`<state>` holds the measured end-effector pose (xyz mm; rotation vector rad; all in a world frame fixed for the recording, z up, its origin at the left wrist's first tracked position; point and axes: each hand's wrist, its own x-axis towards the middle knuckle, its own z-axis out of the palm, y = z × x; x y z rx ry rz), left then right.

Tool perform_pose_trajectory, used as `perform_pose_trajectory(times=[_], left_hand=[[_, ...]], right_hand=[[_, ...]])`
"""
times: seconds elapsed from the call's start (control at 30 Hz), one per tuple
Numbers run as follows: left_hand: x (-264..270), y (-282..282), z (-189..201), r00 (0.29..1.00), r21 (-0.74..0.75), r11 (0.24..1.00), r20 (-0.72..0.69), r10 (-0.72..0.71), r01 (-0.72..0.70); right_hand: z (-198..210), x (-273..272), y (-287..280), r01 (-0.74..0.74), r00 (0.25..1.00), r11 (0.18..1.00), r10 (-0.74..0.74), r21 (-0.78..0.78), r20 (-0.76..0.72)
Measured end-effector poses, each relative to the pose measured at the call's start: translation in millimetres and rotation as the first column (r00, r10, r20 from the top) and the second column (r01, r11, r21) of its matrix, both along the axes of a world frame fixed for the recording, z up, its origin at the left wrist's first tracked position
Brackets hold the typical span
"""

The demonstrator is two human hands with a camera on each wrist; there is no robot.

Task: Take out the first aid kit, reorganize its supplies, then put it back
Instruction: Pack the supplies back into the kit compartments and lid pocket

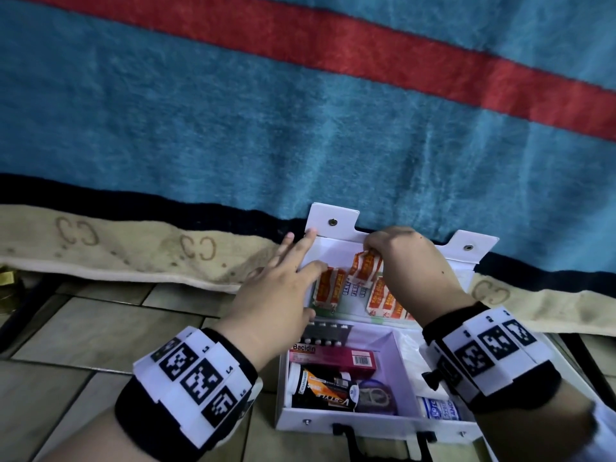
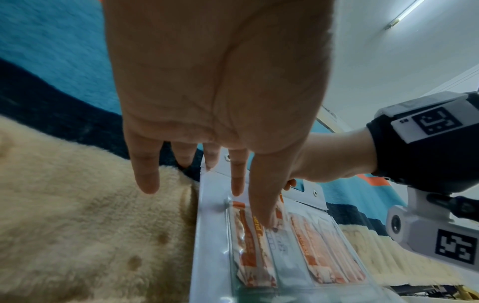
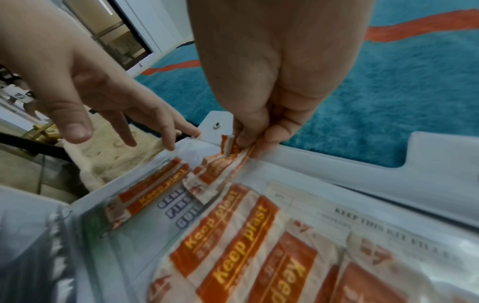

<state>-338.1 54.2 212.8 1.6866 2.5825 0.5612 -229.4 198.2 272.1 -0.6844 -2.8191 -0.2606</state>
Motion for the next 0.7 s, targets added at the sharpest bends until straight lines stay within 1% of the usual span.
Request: perform_pose_trajectory(times=[0.1,0.2,0.23,0.3,0.33,0.4,0.47,0.53,0.57,0.63,0.7], left_hand=[[1.0,0.2,0.6,1.0,-0.006,1.0,-0.001,0.002,-0.002],[1.0,0.5,0.0,1.0,0.0,1.0,-0.003,0.001,-0.001],[0.6,0.4,-0.3,1.0,0.003,1.0,-0.006,0.001,-0.001],[-0.1,0.4,-0.5,1.0,0.004,1.0,-0.005,0.001,-0.001],[0.0,0.4,-0.2,1.0,0.003,1.0,0.001,0.0,0.0],[0.8,0.6,0.4,1.0,0.0,1.0,0.003,-0.001,0.001],[1.1,0.5,1.1,1.0,-0.003,1.0,0.001,0.0,0.0],[1.0,0.5,1.1,1.0,-0.005,1.0,-0.001,0.0,0.0],[1.1,0.6,1.1,1.0,-0.006,1.0,-0.004,-0.001,0.001],[1.2,0.7,0.7,1.0,-0.008,1.0,-0.01,-0.001,0.001],[1.8,0.5,1.0,1.0,-0.009,1.0,-0.004,-0.002,0.002]], right_hand=[[-9.0,-2.5,-2.6,-0.064,0.997,0.998,0.064,-0.019,-0.036],[-14.3,0.0,-6.6,-0.119,0.979,0.992,0.11,-0.038,-0.172],[-16.0,0.3,-6.6,-0.123,0.98,0.992,0.116,-0.035,-0.165],[-19.6,-1.7,-6.7,-0.093,0.993,0.995,0.09,-0.043,-0.077],[-20.4,-2.9,-5.6,-0.073,0.996,0.996,0.07,-0.048,-0.057],[-19.3,-2.6,-2.5,-0.054,0.996,0.998,0.051,-0.043,-0.075],[-13.8,-1.2,-4.7,-0.078,0.992,0.996,0.074,-0.041,-0.103],[-11.2,-2.2,-6.2,-0.118,0.992,0.992,0.116,-0.039,-0.054],[-12.0,-3.5,-6.3,-0.115,0.993,0.992,0.114,-0.056,-0.026],[-15.6,-6.2,-1.8,-0.105,0.994,0.989,0.101,-0.108,-0.045],[-20.1,-7.2,3.5,-0.095,0.991,0.981,0.078,-0.168,-0.107]])
